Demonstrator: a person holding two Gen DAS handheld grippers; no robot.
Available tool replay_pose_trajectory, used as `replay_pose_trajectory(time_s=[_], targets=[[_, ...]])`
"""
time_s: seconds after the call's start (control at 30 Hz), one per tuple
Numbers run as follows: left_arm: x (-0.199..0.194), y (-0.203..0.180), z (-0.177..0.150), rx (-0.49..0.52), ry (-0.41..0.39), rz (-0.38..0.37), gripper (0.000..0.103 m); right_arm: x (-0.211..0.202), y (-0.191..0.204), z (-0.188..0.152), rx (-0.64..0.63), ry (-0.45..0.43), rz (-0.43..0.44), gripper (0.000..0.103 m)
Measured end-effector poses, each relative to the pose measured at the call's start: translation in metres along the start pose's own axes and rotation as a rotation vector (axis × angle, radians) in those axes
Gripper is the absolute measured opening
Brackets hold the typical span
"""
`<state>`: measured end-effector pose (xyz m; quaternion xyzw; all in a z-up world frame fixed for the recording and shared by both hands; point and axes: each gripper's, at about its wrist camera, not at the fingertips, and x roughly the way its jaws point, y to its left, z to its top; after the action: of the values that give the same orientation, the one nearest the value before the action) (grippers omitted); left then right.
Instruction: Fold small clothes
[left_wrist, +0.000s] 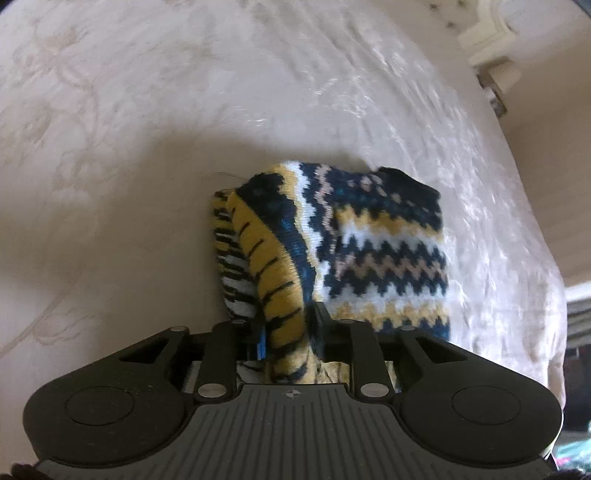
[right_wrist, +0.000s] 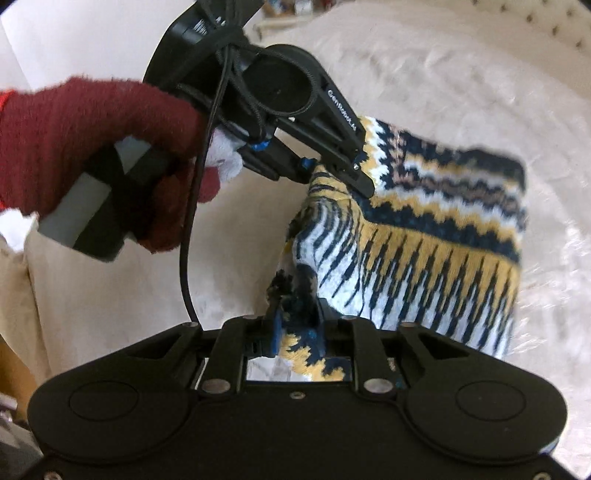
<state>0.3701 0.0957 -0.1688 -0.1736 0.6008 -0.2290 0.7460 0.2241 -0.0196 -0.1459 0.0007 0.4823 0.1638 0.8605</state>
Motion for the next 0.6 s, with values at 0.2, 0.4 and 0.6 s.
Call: replay_pose_trajectory(time_s=[0.2,0.4,0.6], targets=[[-0.016,-0.003,0.000,0.050,-0.047,0.025,0.029,-0.019,-0.022,-0.006,0.094,-0.030,0.044,0.058],[-0.050,-0.022,-0.003,0.164,-0.165,0.115,0.036,-0.047,-0.061,-0.008,0.242,-0.105,0.008,0.059],[-0.050,-0.055,-0.017,0.276,-0.150,0.128,0.047,-0.050,-0.097,0.009,0.316,-0.155,-0.034,0.062]])
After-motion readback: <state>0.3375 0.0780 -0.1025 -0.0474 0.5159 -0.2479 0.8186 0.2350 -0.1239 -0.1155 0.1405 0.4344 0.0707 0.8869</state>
